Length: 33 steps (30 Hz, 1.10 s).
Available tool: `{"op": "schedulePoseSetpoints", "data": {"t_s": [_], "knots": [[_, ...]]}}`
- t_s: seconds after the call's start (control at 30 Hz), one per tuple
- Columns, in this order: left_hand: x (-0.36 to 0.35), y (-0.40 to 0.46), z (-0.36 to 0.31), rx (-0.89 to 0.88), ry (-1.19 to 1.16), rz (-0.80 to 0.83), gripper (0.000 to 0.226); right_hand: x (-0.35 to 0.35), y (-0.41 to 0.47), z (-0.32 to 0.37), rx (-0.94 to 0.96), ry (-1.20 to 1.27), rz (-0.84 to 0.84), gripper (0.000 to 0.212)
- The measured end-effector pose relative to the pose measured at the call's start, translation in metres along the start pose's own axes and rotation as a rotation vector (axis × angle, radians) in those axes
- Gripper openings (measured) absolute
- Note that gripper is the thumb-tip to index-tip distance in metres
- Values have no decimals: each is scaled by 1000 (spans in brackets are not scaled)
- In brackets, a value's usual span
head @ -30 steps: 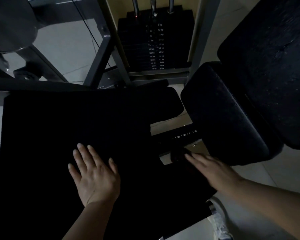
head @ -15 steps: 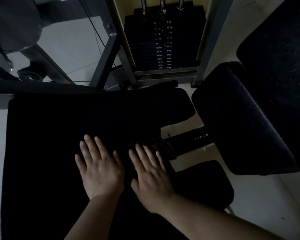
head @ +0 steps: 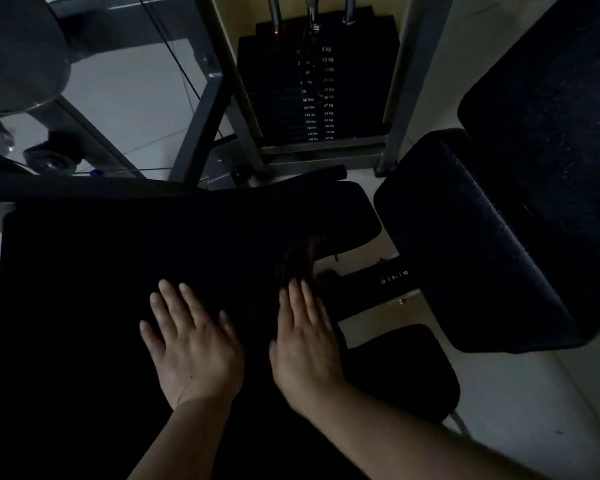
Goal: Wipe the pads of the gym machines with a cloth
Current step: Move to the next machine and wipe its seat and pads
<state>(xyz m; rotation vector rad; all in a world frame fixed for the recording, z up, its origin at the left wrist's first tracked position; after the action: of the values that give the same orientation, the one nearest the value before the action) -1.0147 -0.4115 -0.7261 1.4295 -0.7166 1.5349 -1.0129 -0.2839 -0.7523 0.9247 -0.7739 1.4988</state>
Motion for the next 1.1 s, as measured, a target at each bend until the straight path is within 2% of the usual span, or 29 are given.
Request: {"op": "schedulePoseSetpoints", "data": {"t_s": [0.1, 0.17, 0.27, 0.37, 0.47, 0.57, 0.67, 0.77, 0.83, 0.87, 0.93, 1.03, 1.1], "knots": [[-2, -1, 2, -4, 3, -25, 68, -1, -61, -9, 20, -74, -58, 70], [-4, -1, 2, -12, 11, -19, 69, -6, -67, -6, -25, -63, -75, 66], [-5, -1, 1, -10, 31, -16, 69, -21, -39, 10, -144, -85, -64, 87], [-4, 0, -1, -3, 56, -4, 69, -28, 11, 25, -346, 0, -82, 91], [-4, 0, -2, 4, 51, -17, 67, -30, 64, 31, -601, 95, -121, 82], [-9, 0, 1, -3, 44, -57, 65, -20, 104, 21, -883, 286, -232, 68], [-13, 2, 3, -5, 22, -45, 64, -18, 130, -3, -1178, 453, -231, 61], [-13, 1, 4, -27, -7, -90, 68, -2, 138, -22, -1362, 607, -310, 58], [-15, 0, 6, -44, 2, -114, 68, 7, 143, -42, -1423, 690, -436, 56], [-16, 0, 6, -48, -3, -115, 68, 9, 144, -53, -1424, 660, -494, 55], [-17, 1, 7, -52, -19, -120, 67, 6, 142, -57, -1333, 546, -489, 55], [-17, 2, 5, -40, -31, -120, 67, -13, 124, -27, -991, 496, -347, 56], [-17, 1, 5, -37, -45, -148, 66, -23, 118, -23, -804, 350, -220, 58]]}}
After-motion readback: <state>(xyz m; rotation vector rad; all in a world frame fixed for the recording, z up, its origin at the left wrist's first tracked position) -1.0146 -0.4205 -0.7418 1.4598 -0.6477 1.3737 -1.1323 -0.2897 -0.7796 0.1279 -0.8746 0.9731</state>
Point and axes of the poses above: each hand's wrist, its own y-axis towards the middle knuckle, its own x-axis out of the back of the hand, z = x × y, the point moved 2 cm from there along y, towards the middle knuckle, and after that the axes turned 15 degrees about -z, right-handed, at the moved point
